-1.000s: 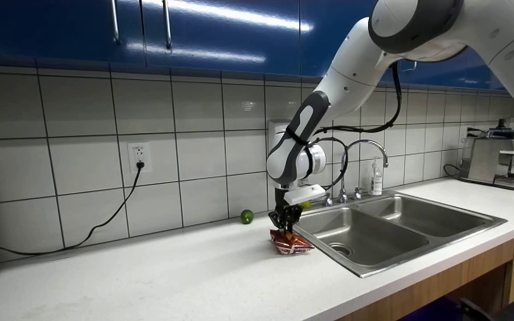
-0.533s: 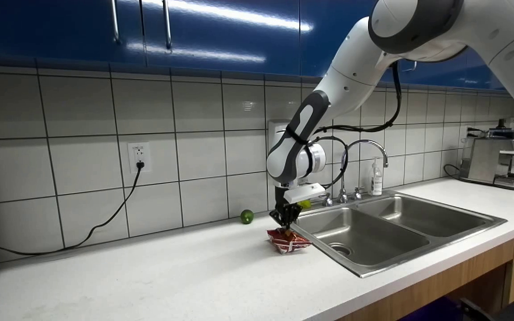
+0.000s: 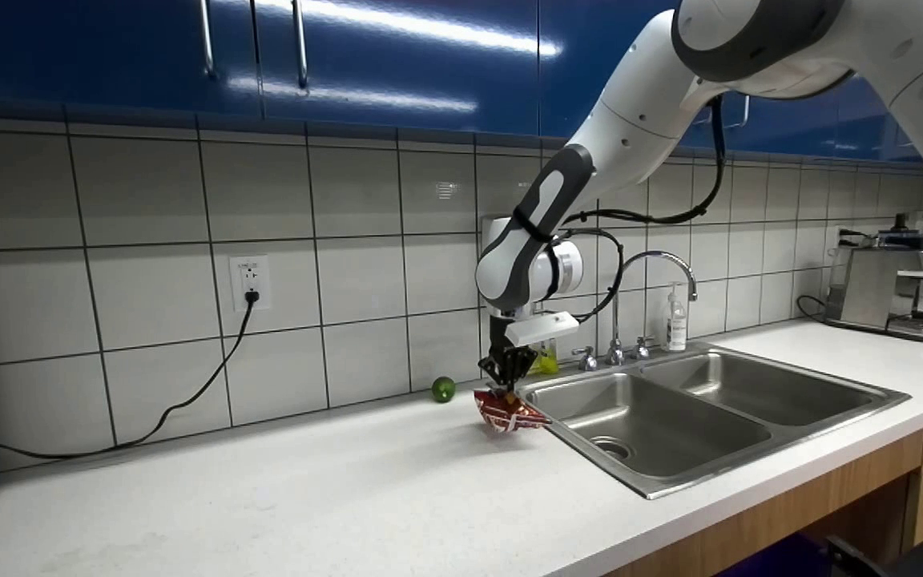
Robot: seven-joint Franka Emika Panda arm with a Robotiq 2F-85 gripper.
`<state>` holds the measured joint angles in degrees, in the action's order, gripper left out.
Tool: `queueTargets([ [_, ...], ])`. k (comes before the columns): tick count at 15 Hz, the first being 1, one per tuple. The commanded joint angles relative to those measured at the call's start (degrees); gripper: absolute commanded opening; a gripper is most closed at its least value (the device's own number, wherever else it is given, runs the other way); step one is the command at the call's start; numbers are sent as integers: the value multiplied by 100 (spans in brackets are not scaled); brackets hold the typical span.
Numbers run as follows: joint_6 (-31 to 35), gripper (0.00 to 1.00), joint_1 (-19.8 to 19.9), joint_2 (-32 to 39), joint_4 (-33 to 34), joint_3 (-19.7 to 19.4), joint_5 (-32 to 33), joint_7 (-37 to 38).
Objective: Put the orange packet in the sink
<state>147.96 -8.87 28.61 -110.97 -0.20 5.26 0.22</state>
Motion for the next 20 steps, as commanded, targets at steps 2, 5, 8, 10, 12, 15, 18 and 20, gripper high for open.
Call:
queueTargets([
  [2,-107,0,38,-361,-162,-43,113,235],
  [5,-113,0,86,-375,-165,-165,109,386],
  [8,-109,0,184,-370,-149,-308,79,519],
  [10,-110,0,282,-376,-133,-411,50,593],
  [12,-108,0,377,-386,-132,-518,46,670],
  [15,-101,0,541,-399,-152,-651,16,738],
  [18,-106,0,720,-402,-166,-753,-37,776],
  [20,-102,0,856,-404,-169,-810,-89,789],
])
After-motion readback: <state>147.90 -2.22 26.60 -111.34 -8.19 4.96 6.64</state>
